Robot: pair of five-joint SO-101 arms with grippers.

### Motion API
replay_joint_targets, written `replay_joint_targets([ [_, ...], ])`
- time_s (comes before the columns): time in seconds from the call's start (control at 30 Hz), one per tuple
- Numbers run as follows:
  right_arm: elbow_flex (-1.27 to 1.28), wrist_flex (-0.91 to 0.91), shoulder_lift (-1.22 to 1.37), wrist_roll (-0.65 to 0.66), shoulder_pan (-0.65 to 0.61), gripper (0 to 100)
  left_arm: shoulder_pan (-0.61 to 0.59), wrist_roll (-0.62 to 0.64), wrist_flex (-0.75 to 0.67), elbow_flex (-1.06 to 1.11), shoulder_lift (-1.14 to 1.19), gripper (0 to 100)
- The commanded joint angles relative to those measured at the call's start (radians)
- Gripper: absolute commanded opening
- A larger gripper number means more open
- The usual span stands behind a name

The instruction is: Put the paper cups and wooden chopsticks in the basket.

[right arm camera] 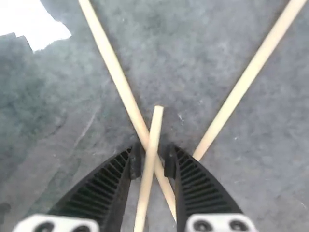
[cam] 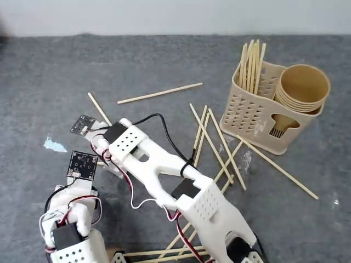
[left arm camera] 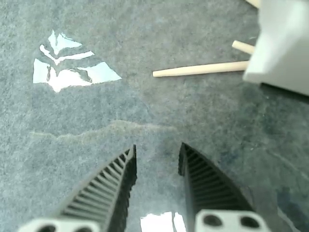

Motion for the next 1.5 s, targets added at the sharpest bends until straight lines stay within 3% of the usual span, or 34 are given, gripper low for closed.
replay_joint_targets([
  [0.0, -0.006, -0.035, 0.008, 0.009, -0.008, 9.5, 0.003, 0.006, 0.006, -0.012, -0.008, 14],
  [0.23, -0.005, -0.025, 0.015, 0.011, -0.007, 8.7, 0.003, 0.006, 0.006, -0.012, -0.008, 14],
  [0.33, -0.005, -0.031, 0.015, 0.014, -0.004, 0.9, 0.003, 0.006, 0.006, -0.012, -0.008, 14],
  [0.6, -0.006, -0.015, -0.045, 0.046, 0.027, 0.8, 0.003, 0.006, 0.006, -0.012, -0.008, 14],
  [1.0, -0.006, 0.113, -0.338, 0.051, 0.122, 0.8, 0.003, 0.006, 0.006, -0.012, -0.008, 14],
  [1.47, -0.006, 0.194, -0.852, 0.051, 0.381, 0.8, 0.003, 0.006, 0.006, -0.012, -0.008, 14],
])
